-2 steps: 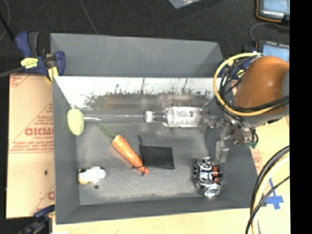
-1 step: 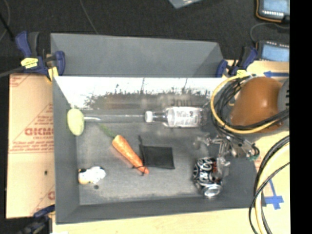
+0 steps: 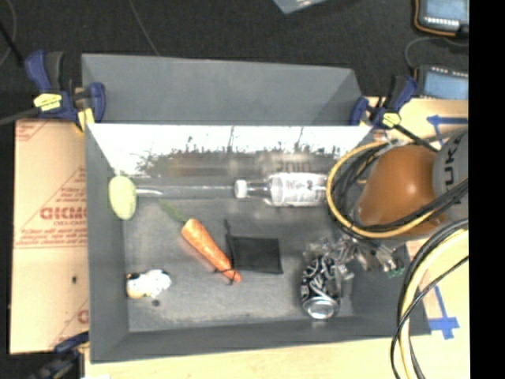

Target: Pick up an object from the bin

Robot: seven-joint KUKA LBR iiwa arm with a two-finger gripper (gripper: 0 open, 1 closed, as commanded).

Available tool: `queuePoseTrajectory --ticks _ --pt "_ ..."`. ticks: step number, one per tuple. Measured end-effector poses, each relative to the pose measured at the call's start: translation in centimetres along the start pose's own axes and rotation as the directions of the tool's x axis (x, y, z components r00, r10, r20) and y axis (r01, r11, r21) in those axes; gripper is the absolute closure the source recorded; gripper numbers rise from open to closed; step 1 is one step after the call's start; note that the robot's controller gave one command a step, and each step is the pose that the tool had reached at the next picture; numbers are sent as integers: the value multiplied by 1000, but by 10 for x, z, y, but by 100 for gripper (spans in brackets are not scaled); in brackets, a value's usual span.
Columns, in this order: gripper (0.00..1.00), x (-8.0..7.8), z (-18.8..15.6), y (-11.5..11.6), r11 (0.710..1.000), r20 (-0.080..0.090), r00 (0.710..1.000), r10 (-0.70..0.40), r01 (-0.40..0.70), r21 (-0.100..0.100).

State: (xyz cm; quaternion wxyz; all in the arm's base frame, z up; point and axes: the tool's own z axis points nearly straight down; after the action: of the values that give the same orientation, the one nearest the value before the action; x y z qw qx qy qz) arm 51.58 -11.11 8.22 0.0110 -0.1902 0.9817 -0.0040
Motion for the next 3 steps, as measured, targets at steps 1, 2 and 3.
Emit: queuePoseTrajectory --ticks 1,2,3 --pt "100 0 0 0 1000 0 1000 -1 1 0" --pt "100 0 -38 1 1000 -10 1000 16 -16 -5" --pt "100 1 -98 -4 998 -3 998 60 -60 -2"
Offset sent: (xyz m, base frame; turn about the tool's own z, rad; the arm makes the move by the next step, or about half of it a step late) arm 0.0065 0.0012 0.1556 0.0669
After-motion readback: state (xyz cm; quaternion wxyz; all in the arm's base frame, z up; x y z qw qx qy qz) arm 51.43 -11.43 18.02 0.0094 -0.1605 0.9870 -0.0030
